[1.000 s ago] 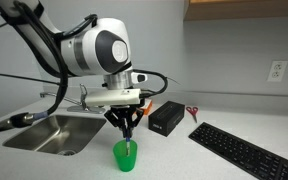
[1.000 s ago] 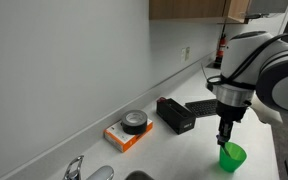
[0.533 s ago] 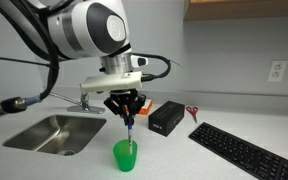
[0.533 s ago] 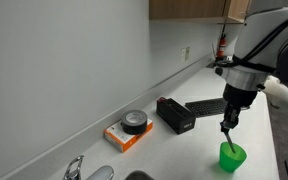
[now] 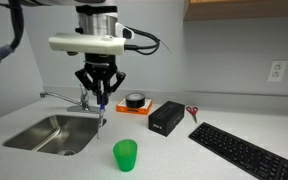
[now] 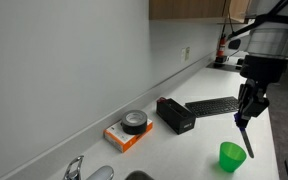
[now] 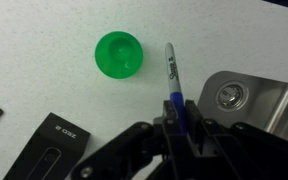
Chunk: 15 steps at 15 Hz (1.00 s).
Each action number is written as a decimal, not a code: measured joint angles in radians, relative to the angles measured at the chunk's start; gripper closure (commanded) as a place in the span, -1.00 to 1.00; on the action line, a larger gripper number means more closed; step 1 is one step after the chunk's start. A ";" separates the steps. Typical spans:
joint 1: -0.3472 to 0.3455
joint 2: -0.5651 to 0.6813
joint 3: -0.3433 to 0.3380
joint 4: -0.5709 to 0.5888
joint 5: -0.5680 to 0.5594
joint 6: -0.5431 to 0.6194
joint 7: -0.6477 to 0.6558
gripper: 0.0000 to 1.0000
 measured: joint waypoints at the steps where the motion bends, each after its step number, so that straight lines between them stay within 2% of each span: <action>1: 0.017 0.012 0.002 0.004 0.023 0.001 -0.002 0.93; 3: 0.049 0.069 0.009 0.007 0.058 0.027 -0.002 0.93; 6: 0.074 0.218 0.032 0.017 0.077 0.127 -0.002 0.93; 9: 0.072 0.397 0.052 0.062 0.077 0.212 0.001 0.93; 13: 0.050 0.595 0.068 0.184 0.077 0.229 0.002 0.93; 14: 0.042 0.627 0.074 0.212 0.077 0.229 0.003 0.80; 15: 0.035 0.653 0.079 0.236 0.076 0.229 0.004 0.20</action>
